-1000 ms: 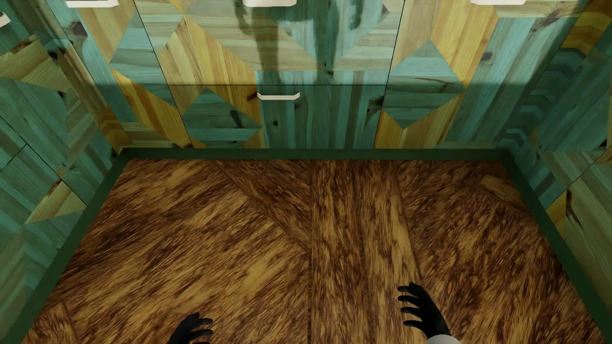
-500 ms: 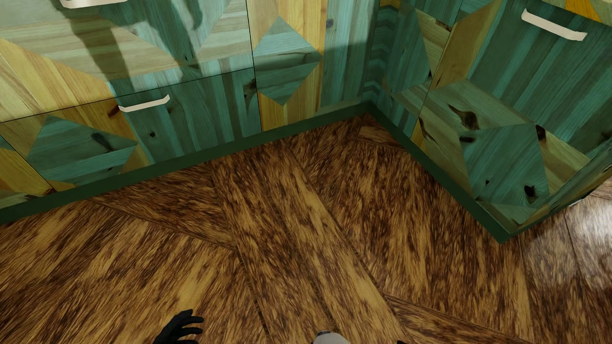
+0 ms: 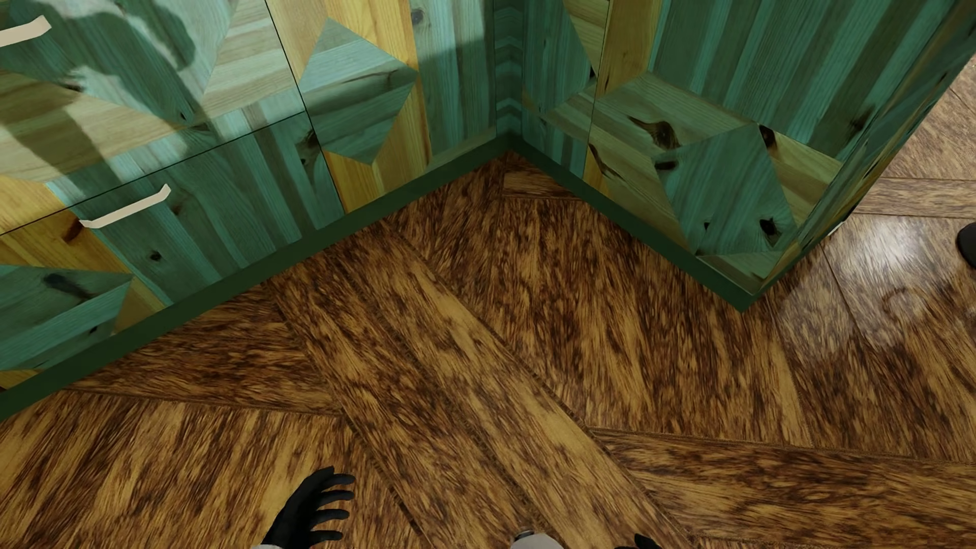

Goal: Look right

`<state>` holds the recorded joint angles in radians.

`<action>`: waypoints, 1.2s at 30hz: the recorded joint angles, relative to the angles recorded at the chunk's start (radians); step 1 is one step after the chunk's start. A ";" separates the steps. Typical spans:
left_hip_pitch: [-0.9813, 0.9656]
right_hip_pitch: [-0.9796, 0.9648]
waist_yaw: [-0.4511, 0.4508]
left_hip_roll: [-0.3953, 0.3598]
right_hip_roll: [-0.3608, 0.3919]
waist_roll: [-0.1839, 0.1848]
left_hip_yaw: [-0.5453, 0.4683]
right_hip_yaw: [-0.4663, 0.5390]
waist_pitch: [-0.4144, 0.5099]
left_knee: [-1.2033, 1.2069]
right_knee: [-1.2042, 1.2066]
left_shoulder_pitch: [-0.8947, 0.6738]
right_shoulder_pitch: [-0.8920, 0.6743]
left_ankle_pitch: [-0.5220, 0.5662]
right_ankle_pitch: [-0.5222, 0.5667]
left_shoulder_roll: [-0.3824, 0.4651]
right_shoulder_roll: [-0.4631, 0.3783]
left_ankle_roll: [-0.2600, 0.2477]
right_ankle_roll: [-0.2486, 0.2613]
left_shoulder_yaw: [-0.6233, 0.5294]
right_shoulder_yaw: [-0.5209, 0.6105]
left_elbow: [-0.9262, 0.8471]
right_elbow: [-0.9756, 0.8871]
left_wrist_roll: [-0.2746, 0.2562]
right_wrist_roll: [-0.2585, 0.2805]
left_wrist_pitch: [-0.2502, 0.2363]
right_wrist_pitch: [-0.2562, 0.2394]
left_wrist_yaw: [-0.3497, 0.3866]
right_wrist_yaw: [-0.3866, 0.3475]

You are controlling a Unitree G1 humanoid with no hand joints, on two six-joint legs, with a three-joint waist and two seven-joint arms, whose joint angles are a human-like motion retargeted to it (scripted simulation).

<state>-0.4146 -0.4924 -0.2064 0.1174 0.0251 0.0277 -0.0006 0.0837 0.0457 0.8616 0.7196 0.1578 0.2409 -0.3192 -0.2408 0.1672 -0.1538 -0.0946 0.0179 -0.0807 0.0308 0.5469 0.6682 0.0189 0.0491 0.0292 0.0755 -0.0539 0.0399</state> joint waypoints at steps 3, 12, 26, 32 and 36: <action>0.017 0.002 -0.028 0.003 0.021 -0.002 -0.047 0.004 -0.002 -0.133 -0.031 -0.001 0.036 -0.035 0.022 0.021 0.021 -0.039 0.008 0.014 0.006 0.029 -0.017 0.023 0.037 0.012 -0.093 -0.019 -0.057; 0.075 0.023 -0.083 0.054 -0.002 -0.065 0.047 -0.029 -0.033 -0.196 -0.117 0.030 0.010 -0.020 0.017 0.044 0.043 -0.011 0.009 0.015 0.008 0.027 -0.024 0.000 0.000 0.018 0.064 0.003 0.010; 0.086 0.007 -0.080 0.047 -0.012 -0.019 0.056 -0.014 -0.019 -0.165 -0.171 0.033 0.027 -0.069 0.104 -0.019 0.022 0.002 0.027 -0.030 0.031 0.025 -0.011 0.018 0.011 0.003 -0.008 -0.005 -0.076; 0.099 -0.055 -0.044 0.071 -0.076 -0.089 0.103 -0.090 -0.016 -0.112 0.013 -0.017 0.002 -0.106 -0.125 0.040 -0.007 -0.010 0.072 0.032 0.010 0.029 -0.014 -0.016 -0.057 0.046 0.035 -0.034 -0.024; 0.090 -0.072 -0.062 0.046 -0.011 -0.036 0.009 -0.037 -0.037 -0.113 -0.062 0.022 0.049 -0.136 0.016 0.028 0.041 -0.025 0.023 -0.012 0.018 0.054 -0.047 0.027 0.002 0.062 -0.044 0.021 -0.070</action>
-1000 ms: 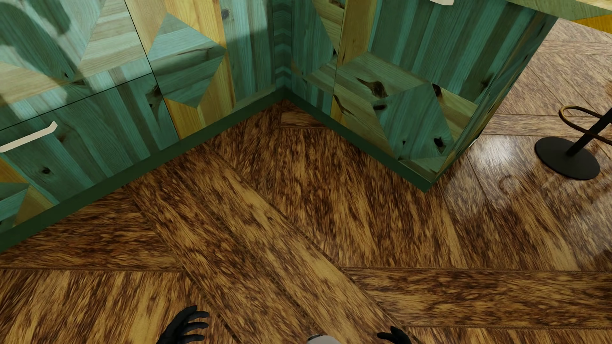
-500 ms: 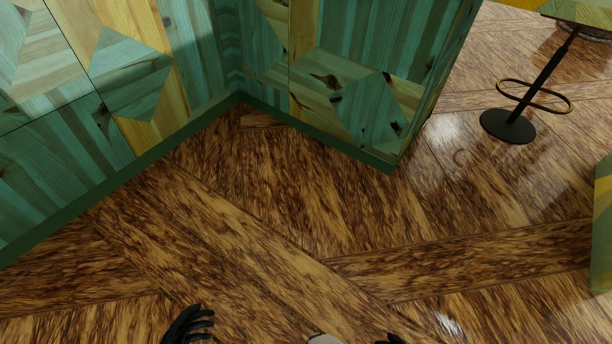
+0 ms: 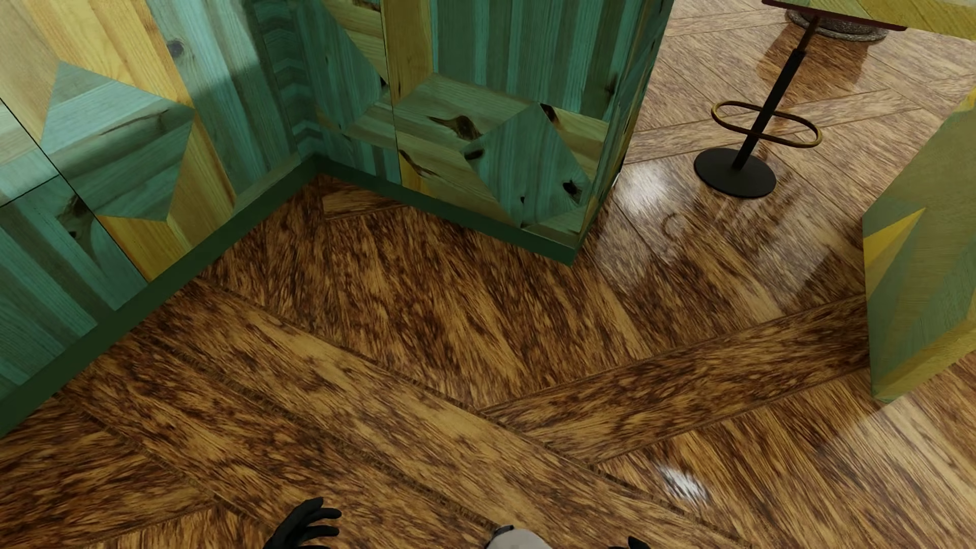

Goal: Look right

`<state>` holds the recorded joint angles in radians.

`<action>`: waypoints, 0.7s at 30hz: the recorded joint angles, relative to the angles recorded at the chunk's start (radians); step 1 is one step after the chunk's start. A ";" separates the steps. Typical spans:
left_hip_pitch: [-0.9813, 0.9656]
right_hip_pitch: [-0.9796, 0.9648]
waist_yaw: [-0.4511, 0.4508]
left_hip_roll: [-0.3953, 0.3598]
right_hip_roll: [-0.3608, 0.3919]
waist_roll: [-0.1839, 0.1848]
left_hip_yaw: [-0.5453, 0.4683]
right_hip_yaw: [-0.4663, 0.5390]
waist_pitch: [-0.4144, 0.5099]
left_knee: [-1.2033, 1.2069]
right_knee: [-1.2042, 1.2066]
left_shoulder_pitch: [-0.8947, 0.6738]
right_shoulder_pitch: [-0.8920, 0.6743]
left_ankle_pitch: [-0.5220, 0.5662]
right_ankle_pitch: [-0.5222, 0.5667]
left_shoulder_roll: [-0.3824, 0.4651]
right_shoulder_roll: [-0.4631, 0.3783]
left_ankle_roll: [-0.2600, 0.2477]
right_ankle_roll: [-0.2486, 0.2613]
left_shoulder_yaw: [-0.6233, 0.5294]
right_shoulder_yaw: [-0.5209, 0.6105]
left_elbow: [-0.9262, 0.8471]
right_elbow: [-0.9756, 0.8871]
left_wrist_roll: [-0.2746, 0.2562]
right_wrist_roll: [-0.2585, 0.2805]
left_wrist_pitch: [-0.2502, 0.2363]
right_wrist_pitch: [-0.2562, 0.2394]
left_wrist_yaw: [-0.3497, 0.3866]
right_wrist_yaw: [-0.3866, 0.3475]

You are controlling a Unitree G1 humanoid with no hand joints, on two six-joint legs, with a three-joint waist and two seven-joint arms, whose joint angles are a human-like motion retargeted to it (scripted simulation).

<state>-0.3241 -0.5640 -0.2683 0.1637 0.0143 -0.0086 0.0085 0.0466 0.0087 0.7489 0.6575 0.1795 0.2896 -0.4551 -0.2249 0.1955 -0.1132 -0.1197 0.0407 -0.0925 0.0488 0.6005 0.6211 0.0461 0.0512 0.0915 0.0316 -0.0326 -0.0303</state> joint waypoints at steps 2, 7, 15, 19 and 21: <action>0.013 -0.004 0.006 -0.003 -0.047 -0.024 0.037 -0.047 0.016 0.022 0.183 -0.058 -0.006 -0.022 -0.238 0.043 -0.055 0.006 -0.098 0.065 -0.001 -0.001 0.035 -0.009 0.068 0.035 -0.070 -0.002 -0.023; -0.108 -0.029 0.079 -0.037 0.008 0.054 -0.050 0.021 0.034 0.068 0.074 0.001 -0.030 0.019 -0.011 -0.020 0.006 0.007 -0.020 0.046 -0.051 0.016 0.030 0.002 0.071 -0.066 -0.049 0.007 0.015; -0.024 -0.003 0.006 -0.009 -0.059 -0.044 0.060 -0.023 0.030 0.012 0.084 -0.076 -0.018 0.033 -0.106 -0.013 -0.047 0.016 -0.011 0.022 0.013 0.000 0.039 -0.039 0.006 -0.042 0.131 0.017 0.026; -0.118 0.022 0.107 -0.063 -0.022 -0.003 -0.072 0.021 0.052 0.187 0.007 -0.035 0.007 0.082 0.077 -0.019 -0.040 0.047 0.026 0.049 -0.002 -0.023 0.058 0.012 -0.023 0.001 0.014 -0.009 0.060; -0.048 0.012 0.044 -0.054 -0.023 0.003 -0.039 0.024 0.037 0.034 0.057 0.012 0.010 0.034 -0.059 0.042 -0.025 -0.018 -0.083 0.065 0.001 0.035 0.037 0.011 0.002 0.004 -0.050 -0.027 0.014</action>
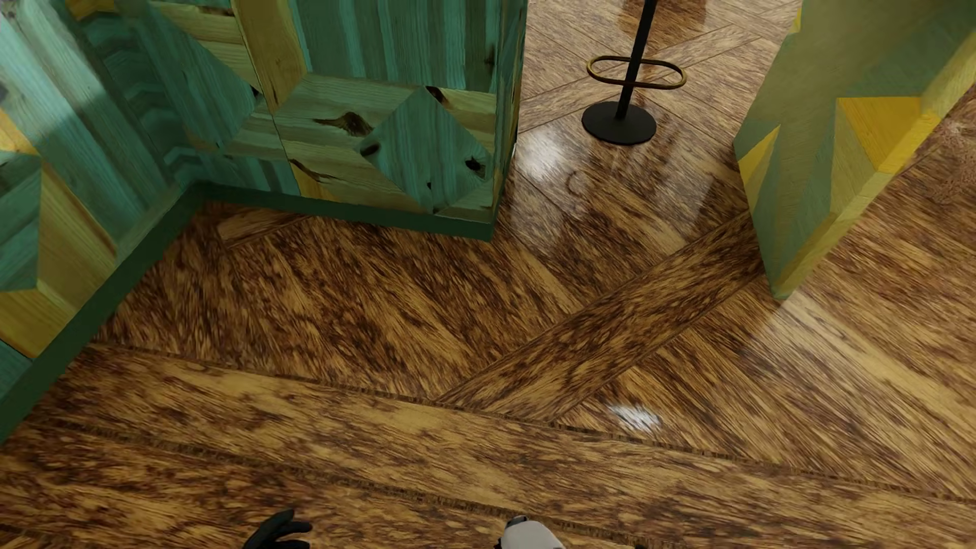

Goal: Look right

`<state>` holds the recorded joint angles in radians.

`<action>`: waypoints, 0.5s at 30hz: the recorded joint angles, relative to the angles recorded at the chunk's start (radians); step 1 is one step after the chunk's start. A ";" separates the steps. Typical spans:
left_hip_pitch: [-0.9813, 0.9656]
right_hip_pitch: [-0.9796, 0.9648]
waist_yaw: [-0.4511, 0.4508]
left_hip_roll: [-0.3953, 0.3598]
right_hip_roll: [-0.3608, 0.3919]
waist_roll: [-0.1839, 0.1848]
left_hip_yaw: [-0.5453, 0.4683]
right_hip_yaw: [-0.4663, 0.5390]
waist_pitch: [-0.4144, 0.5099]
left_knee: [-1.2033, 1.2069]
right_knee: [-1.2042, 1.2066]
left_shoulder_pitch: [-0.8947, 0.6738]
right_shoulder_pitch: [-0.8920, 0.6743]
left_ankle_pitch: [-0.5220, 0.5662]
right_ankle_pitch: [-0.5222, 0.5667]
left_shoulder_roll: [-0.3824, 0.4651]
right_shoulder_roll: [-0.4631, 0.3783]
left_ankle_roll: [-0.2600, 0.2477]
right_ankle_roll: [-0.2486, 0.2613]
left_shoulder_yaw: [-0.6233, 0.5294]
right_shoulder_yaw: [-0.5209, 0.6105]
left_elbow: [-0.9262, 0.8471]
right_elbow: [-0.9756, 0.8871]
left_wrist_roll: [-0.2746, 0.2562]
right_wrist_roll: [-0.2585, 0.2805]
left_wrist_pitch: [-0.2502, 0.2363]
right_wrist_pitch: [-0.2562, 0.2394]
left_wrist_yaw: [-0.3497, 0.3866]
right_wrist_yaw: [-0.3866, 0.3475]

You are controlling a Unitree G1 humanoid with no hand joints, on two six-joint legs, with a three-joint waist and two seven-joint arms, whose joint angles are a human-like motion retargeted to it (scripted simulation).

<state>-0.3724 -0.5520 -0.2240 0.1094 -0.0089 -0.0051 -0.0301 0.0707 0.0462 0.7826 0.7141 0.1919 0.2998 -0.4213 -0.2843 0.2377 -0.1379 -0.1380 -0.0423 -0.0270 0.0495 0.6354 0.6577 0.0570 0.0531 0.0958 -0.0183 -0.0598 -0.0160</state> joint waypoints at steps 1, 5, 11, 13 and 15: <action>0.011 -0.015 -0.016 0.014 -0.016 -0.010 0.033 -0.032 -0.009 -0.008 0.071 -0.008 -0.023 0.005 -0.092 0.010 0.005 0.013 -0.075 -0.009 -0.014 0.003 -0.026 -0.017 0.003 0.017 0.000 0.005 -0.008; -0.026 0.018 0.058 0.026 -0.015 -0.021 0.024 -0.036 -0.037 0.121 0.093 -0.056 -0.088 -0.019 0.020 -0.072 -0.036 0.031 0.087 -0.059 -0.025 -0.067 0.007 -0.095 0.002 -0.040 0.027 0.086 0.039; 0.043 0.024 -0.018 0.028 -0.061 -0.018 0.058 -0.074 -0.039 -0.022 0.199 -0.080 0.024 -0.005 -0.257 -0.043 -0.016 0.019 -0.080 -0.034 -0.006 -0.055 -0.025 -0.044 0.057 -0.049 0.029 0.046 0.018; 0.003 0.038 0.035 0.034 -0.059 -0.022 0.050 -0.047 -0.029 0.090 0.151 -0.076 -0.021 -0.023 -0.062 -0.079 -0.085 0.011 0.091 -0.065 -0.018 -0.064 0.031 -0.049 -0.036 -0.065 0.074 0.061 0.017; -0.079 0.021 0.074 -0.008 -0.011 0.035 -0.013 -0.023 -0.028 0.154 0.102 -0.050 0.009 0.011 -0.019 -0.087 -0.038 0.042 0.092 -0.052 -0.031 -0.066 0.019 -0.045 -0.058 -0.060 0.086 0.058 0.007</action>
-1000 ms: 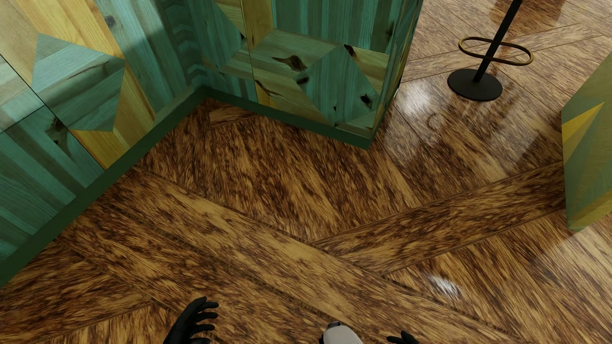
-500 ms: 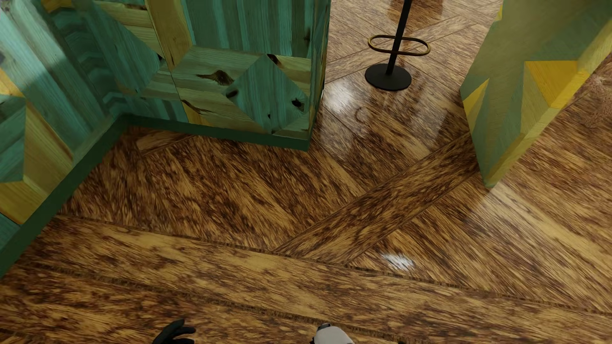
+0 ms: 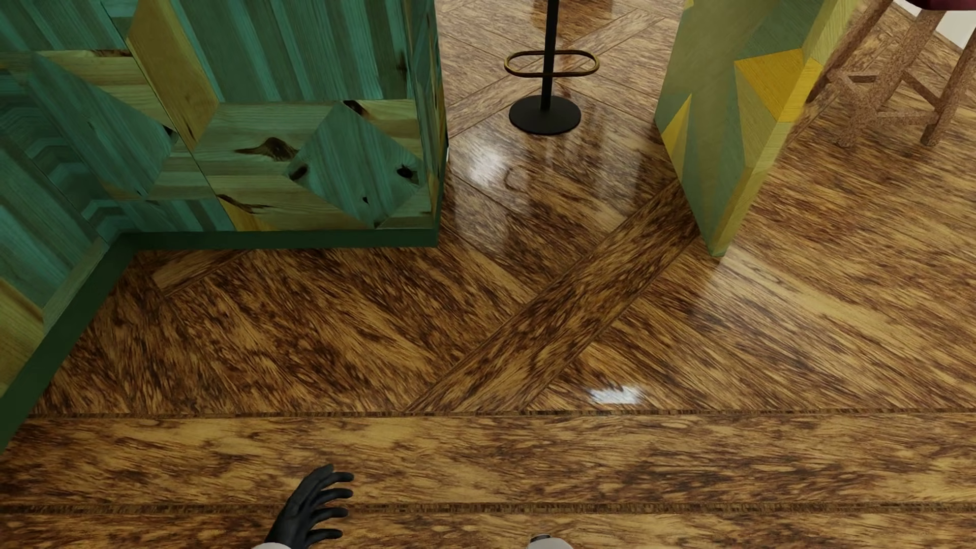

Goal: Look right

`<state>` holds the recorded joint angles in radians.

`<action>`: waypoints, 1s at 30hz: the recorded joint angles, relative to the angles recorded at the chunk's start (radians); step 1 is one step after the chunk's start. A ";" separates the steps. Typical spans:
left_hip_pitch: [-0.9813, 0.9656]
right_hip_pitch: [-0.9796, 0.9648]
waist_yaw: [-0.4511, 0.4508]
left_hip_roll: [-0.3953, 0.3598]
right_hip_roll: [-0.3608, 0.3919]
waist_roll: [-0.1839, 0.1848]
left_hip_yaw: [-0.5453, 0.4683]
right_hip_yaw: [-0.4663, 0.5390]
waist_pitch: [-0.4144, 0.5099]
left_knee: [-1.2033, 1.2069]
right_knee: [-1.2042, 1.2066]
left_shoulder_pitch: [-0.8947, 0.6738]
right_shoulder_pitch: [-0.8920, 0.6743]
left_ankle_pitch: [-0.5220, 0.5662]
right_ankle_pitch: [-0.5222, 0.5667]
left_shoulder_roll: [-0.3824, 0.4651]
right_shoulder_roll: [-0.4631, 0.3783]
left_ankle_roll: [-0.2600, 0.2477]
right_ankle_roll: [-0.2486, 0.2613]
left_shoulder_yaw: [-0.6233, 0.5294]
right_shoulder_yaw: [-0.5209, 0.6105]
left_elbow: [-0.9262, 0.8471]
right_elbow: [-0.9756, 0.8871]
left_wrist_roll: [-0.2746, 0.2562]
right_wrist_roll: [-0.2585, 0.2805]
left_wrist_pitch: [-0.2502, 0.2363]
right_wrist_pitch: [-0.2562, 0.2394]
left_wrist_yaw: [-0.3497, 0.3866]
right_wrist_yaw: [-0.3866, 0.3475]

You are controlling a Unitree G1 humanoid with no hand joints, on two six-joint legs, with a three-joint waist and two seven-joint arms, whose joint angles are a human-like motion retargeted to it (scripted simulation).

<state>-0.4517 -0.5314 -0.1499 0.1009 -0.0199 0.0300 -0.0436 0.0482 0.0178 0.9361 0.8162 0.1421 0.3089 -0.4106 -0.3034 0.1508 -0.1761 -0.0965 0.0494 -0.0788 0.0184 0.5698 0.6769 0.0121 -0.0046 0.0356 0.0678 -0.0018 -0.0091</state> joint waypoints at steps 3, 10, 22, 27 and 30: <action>0.033 0.005 -0.057 -0.012 0.005 0.002 0.050 0.009 0.010 -0.149 -0.043 0.062 -0.022 0.018 -0.066 0.072 0.034 0.036 -0.049 0.017 0.021 0.014 -0.009 0.024 0.072 0.011 -0.013 -0.035 -0.044; 0.031 0.026 -0.019 0.008 -0.012 -0.057 0.034 -0.011 0.029 -0.046 -0.089 0.013 -0.059 0.013 0.069 0.007 0.016 0.025 0.013 -0.012 0.023 -0.015 0.001 -0.035 0.057 -0.012 0.012 0.012 0.058; -0.018 0.010 0.067 -0.028 -0.023 -0.026 -0.008 -0.006 0.009 -0.124 -0.061 0.039 -0.073 0.072 0.042 0.062 0.031 0.010 0.001 0.058 0.026 0.053 -0.040 0.001 0.057 -0.003 -0.015 -0.093 0.030; 0.037 0.076 0.088 -0.029 -0.039 -0.045 -0.008 -0.031 -0.022 -0.219 -0.170 0.014 -0.113 0.113 0.107 0.028 0.003 0.022 0.010 0.036 0.019 0.009 -0.033 -0.035 0.045 -0.011 0.047 -0.035 0.093; 0.062 0.100 0.061 -0.029 -0.044 -0.047 -0.003 -0.033 -0.011 -0.235 -0.190 0.009 -0.090 0.112 0.121 0.050 0.017 0.022 0.023 0.056 0.034 0.022 -0.049 -0.018 0.048 -0.039 0.062 -0.016 0.066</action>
<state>-0.3898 -0.4312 -0.0890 0.0723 -0.0640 -0.0173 -0.0465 0.0149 0.0065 0.7010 0.6259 0.1513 0.2187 -0.2987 -0.1819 0.2011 -0.1596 -0.0742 0.0722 -0.0231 0.0529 0.5914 0.6276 -0.0062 0.0435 -0.0033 0.1295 -0.0173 0.0568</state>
